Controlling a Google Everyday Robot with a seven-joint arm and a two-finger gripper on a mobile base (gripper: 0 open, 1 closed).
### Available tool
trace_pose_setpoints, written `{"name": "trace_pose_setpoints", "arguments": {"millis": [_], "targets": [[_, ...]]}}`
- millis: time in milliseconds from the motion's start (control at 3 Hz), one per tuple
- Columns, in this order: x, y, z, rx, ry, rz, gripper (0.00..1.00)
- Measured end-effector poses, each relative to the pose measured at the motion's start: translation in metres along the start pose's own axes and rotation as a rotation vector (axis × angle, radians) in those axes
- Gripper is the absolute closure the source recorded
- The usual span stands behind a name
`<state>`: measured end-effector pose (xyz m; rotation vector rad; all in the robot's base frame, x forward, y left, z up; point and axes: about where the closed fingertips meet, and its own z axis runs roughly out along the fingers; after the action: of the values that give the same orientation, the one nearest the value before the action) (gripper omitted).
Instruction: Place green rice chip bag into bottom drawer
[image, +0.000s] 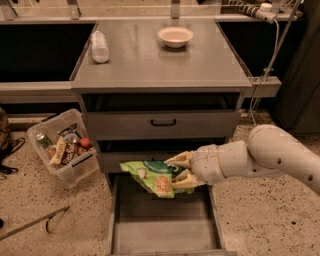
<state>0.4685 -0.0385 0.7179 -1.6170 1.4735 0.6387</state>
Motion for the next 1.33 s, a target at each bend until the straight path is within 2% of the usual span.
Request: {"name": "trace_pose_setpoints", "arguments": {"millis": [333,667,1000,1333], "targets": [[0.029,0.003,0.017,0.016,-0.005,-0.026,1.00],[0.089,-0.017,0.046,0.081,0.018,-0.019,1.00],[0.157,-0.042,0.079,0.156,0.025,0.028,1.00],[0.157,-0.042,0.079,0.156,0.025,0.028,1.00]]}}
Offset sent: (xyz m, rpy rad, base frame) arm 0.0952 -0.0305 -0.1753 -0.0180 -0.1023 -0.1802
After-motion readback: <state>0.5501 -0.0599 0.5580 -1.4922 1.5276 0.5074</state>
